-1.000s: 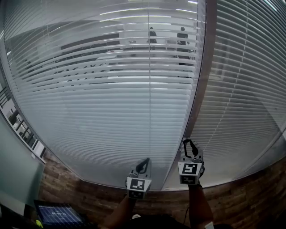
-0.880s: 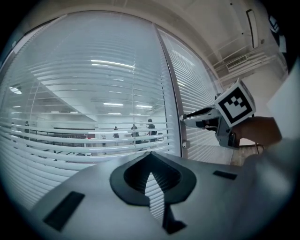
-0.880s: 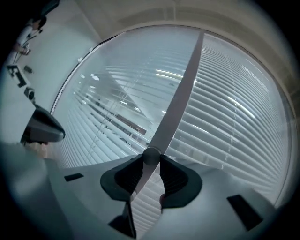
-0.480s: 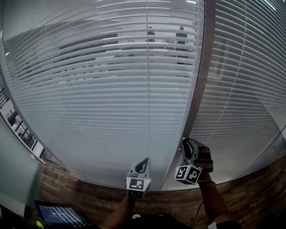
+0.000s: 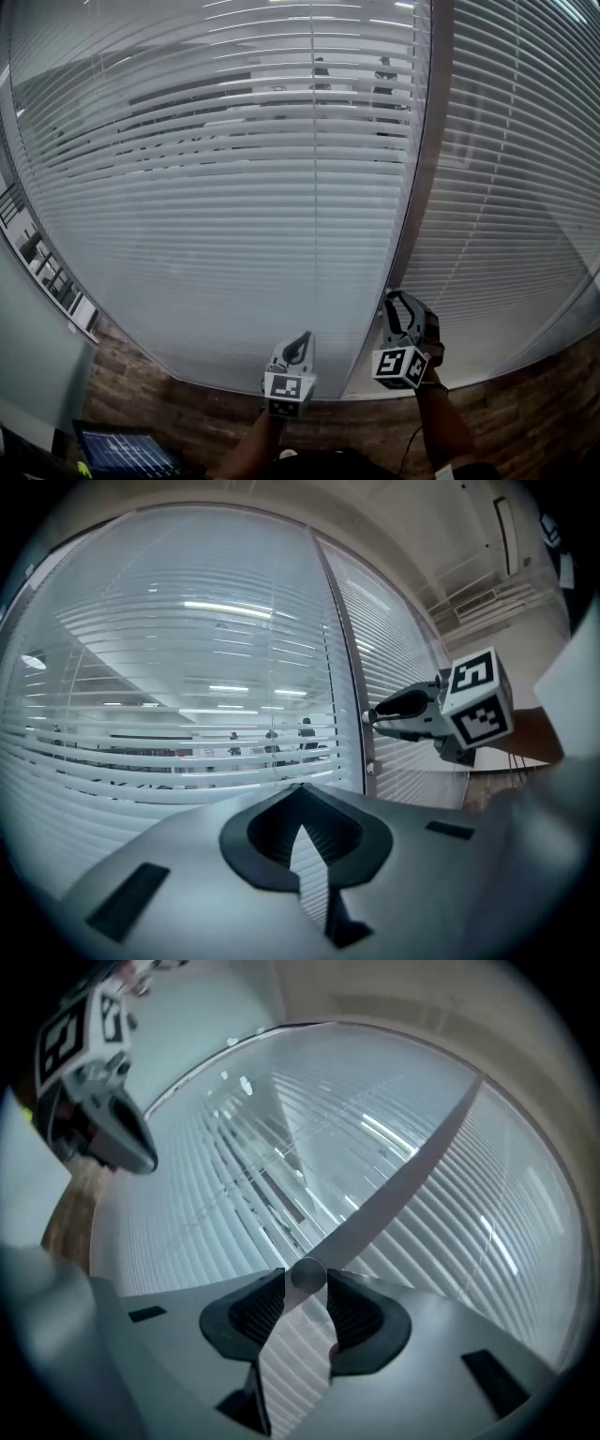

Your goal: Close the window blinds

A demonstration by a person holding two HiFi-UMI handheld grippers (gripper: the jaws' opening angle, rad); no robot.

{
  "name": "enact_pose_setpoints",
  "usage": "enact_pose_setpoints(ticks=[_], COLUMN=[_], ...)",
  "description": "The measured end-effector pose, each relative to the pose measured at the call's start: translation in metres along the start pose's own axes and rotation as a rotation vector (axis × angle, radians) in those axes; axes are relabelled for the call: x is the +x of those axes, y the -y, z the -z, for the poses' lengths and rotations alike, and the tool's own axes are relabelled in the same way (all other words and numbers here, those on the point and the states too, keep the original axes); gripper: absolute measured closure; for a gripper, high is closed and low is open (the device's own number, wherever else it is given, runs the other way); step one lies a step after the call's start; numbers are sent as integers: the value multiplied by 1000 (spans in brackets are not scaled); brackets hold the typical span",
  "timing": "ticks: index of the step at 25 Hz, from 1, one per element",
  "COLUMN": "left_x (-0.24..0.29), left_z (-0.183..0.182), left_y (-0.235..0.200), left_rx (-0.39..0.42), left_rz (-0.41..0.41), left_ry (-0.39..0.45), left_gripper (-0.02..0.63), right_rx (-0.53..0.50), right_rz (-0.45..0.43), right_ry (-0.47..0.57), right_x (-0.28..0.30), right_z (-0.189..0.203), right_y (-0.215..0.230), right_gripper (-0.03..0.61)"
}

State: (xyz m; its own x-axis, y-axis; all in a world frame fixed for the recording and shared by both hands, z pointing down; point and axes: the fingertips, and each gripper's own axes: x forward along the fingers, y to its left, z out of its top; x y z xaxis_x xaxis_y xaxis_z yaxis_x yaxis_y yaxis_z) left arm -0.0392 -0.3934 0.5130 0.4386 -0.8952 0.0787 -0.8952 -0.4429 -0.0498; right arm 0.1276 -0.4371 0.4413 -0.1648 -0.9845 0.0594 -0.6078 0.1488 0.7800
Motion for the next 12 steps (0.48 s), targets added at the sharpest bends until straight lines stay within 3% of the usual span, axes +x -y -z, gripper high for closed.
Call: enact_pose_setpoints(ticks=[3, 8, 10, 12], left_x=[1, 2, -1, 0], left_z=[2, 1, -1, -2], left_y=[-3, -1, 0, 5], left_rx=[7, 3, 9, 19], left_rz=[-5, -6, -3, 7], left_ry=[20, 23, 11, 3], left_gripper=[621, 620, 621, 621], right_rx=[289, 724, 849, 909], right_rz=[-34, 27, 33, 43], right_ry=[43, 42, 60, 85], right_x=[-4, -1, 1, 1], right_z=[-4, 11, 11, 7], right_y=[2, 10, 9, 12], right_gripper=[448, 448, 448, 448])
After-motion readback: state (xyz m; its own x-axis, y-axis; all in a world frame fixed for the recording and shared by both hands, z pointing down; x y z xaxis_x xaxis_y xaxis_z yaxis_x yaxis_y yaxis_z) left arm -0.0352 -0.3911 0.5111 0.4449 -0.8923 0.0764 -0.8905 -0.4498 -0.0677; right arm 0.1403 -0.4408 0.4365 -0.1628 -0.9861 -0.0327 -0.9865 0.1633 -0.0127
